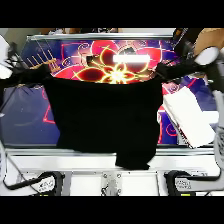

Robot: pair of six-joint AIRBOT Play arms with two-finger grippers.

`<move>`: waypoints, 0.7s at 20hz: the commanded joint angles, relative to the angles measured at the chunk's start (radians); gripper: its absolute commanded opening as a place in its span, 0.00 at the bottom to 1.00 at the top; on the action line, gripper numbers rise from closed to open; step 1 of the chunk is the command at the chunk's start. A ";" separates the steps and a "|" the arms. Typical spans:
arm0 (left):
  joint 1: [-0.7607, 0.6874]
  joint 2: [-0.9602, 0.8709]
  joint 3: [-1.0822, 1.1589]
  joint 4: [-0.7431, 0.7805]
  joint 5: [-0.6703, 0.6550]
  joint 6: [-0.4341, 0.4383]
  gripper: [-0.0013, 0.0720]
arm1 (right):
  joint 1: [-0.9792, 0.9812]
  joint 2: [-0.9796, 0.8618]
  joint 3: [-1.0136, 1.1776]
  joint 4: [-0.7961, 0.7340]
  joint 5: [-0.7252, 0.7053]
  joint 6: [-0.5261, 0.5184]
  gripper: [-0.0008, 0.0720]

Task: Fold the clothes and pants, and hang the long-sleeved shirts on hangers.

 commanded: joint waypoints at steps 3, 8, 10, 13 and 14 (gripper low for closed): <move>-0.010 -0.322 0.181 0.003 0.041 0.035 0.03 | 0.000 -0.248 0.038 0.071 -0.234 -0.012 0.03; 0.007 -0.397 0.299 0.005 0.038 0.052 0.03 | -0.001 -0.232 0.039 -0.013 -0.290 -0.041 0.02; 0.022 -0.397 0.298 0.003 0.010 0.063 0.03 | 0.001 -0.213 0.038 -0.103 -0.253 -0.041 0.02; 0.031 -0.380 0.237 0.003 -0.019 0.082 0.03 | 0.001 -0.188 0.034 -0.180 -0.174 -0.042 0.02; 0.031 -0.364 0.194 0.003 -0.005 0.083 0.03 | 0.004 -0.175 0.020 -0.202 -0.161 -0.042 0.02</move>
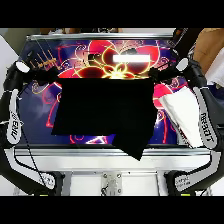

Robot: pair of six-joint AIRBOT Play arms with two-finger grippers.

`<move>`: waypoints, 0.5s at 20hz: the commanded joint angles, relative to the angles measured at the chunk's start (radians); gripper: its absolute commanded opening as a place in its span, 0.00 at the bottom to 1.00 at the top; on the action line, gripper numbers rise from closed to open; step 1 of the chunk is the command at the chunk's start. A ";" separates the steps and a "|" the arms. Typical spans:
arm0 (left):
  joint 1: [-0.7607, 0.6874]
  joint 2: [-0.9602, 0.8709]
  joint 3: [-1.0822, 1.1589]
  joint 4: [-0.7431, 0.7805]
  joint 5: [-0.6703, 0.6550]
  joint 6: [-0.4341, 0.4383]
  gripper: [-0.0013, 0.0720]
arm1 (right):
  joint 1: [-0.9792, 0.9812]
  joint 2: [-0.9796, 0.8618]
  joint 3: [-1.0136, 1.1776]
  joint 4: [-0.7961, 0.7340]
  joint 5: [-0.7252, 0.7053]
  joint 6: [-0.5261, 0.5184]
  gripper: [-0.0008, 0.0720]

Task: Fold the clothes and pants, and hang the long-sleeved shirts on hangers.

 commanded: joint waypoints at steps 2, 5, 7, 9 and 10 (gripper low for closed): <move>0.003 0.052 -0.141 0.005 0.025 0.044 0.03 | 0.024 0.053 -0.068 -0.131 0.059 -0.003 0.02; 0.000 0.095 -0.261 0.006 0.057 0.052 0.03 | 0.069 0.092 -0.179 -0.184 0.061 -0.002 0.02; 0.002 0.115 -0.337 0.007 0.076 0.055 0.03 | 0.090 0.104 -0.244 -0.208 0.066 0.022 0.02; 0.002 0.118 -0.393 0.007 0.077 0.074 0.03 | 0.100 0.105 -0.289 -0.212 0.068 0.036 0.02; 0.001 0.117 -0.417 0.006 0.081 0.078 0.03 | 0.103 0.105 -0.308 -0.212 0.071 0.040 0.02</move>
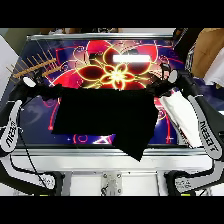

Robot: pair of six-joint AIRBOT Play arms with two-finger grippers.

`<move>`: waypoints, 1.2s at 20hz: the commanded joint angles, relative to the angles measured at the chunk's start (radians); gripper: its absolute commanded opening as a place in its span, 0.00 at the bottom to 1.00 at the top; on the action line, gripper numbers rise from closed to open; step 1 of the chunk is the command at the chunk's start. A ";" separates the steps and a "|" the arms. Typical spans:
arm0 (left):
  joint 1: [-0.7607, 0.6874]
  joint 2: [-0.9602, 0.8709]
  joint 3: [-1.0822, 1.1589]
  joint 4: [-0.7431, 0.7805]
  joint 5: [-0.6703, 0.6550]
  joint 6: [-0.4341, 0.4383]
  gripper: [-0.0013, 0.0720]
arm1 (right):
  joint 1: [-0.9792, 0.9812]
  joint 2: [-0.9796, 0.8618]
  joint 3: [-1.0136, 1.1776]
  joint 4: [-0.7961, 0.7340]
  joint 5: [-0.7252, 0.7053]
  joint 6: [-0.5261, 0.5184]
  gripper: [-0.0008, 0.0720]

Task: Fold the clothes and pants, and hang the long-sleeved shirts on hangers.

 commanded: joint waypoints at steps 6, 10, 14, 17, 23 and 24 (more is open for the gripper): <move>0.000 0.012 -0.112 -0.003 0.025 0.018 0.03 | 0.020 0.008 -0.110 -0.007 0.025 0.029 0.03; 0.000 0.041 -0.112 -0.023 -0.002 0.018 0.73 | 0.019 0.019 -0.108 0.050 0.032 0.028 0.75; 0.049 0.215 -0.112 -0.018 -0.029 0.018 0.73 | -0.014 0.169 -0.108 -0.001 0.054 0.010 0.74; 0.086 0.363 -0.162 0.033 -0.118 0.018 0.73 | -0.062 0.335 -0.164 -0.053 0.158 -0.052 0.74; 0.048 0.605 -0.491 0.024 -0.125 0.016 0.73 | -0.130 0.671 -0.685 0.000 0.151 0.091 0.74; 0.032 0.632 -0.534 0.023 -0.120 0.013 0.73 | -0.130 0.704 -0.778 0.032 0.114 0.144 0.74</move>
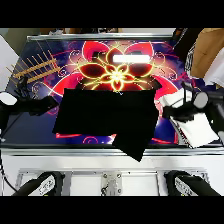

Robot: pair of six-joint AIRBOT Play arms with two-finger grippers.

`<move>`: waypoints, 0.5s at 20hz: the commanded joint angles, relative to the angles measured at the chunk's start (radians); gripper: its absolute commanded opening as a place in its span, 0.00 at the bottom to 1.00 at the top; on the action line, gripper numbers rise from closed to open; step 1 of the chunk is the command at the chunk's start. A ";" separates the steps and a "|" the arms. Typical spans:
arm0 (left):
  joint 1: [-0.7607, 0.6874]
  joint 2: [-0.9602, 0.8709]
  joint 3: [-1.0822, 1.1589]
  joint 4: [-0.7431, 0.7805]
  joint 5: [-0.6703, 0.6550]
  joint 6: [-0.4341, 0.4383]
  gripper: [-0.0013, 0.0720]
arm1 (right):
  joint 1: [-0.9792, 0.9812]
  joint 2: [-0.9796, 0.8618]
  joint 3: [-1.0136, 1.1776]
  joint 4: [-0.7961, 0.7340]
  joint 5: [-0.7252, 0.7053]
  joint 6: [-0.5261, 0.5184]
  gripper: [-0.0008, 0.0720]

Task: Fold the clothes and pants, and hang the long-sleeved shirts on hangers.

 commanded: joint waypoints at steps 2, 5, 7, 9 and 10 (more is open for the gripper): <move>-0.058 0.146 -0.203 0.000 0.015 -0.027 0.73 | -0.015 0.158 -0.371 0.148 -0.128 0.152 0.74; -0.090 0.205 -0.275 0.000 0.050 -0.047 0.73 | -0.011 0.159 -0.507 0.328 -0.278 0.147 0.73; -0.091 0.224 -0.295 0.000 0.050 -0.047 0.73 | 0.015 0.159 -0.537 0.356 -0.336 0.148 0.73; -0.091 0.227 -0.296 0.001 0.050 -0.047 0.73 | 0.062 0.152 -0.537 0.372 -0.373 0.148 0.71; -0.091 0.226 -0.296 0.000 0.050 -0.047 0.73 | 0.091 0.139 -0.537 0.384 -0.389 0.149 0.71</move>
